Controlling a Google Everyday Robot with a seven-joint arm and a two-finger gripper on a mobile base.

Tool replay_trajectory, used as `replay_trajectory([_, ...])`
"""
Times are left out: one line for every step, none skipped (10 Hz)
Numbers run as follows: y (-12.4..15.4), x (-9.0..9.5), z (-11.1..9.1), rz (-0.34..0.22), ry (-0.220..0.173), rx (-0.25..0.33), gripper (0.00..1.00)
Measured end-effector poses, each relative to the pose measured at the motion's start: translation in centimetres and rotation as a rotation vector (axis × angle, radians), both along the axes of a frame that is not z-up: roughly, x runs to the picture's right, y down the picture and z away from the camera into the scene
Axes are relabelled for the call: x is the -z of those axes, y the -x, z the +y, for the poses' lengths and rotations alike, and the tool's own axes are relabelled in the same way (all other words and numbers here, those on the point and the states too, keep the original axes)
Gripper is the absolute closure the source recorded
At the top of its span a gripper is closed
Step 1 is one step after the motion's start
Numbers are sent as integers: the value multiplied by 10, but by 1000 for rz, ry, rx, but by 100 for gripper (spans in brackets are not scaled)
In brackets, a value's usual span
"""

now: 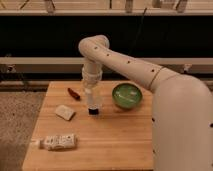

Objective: Place the ceramic cup over the eraser

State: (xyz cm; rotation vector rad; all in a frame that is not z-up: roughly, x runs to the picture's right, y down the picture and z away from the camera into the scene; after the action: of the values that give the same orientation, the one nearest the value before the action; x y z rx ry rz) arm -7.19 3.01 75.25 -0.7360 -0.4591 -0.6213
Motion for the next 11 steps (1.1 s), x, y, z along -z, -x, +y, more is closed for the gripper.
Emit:
replay_trajectory([-1,-5,4,0,6,-4,76])
replay_trajectory([-2,-10,10,-1,15,-9,67])
replay_trajectory([-3,-16,18,-3,26,-19,56])
replay_trajectory([-3,-20,23,-9,35,-29,44])
replay_trajectory([-3,-22,26,-14,43,-34,34])
replay_trajectory([-3,-24,29,-21,49,-40,25])
replay_trajectory([-2,-27,33,-29,57,-44,20])
replay_trajectory([-1,-28,35,-38,61,-46,20])
replay_trajectory([2,-30,39,-52,64,-46,20])
replay_trajectory([3,-33,43,-61,65,-43,20])
replay_trajectory([2,-33,42,-58,64,-42,20])
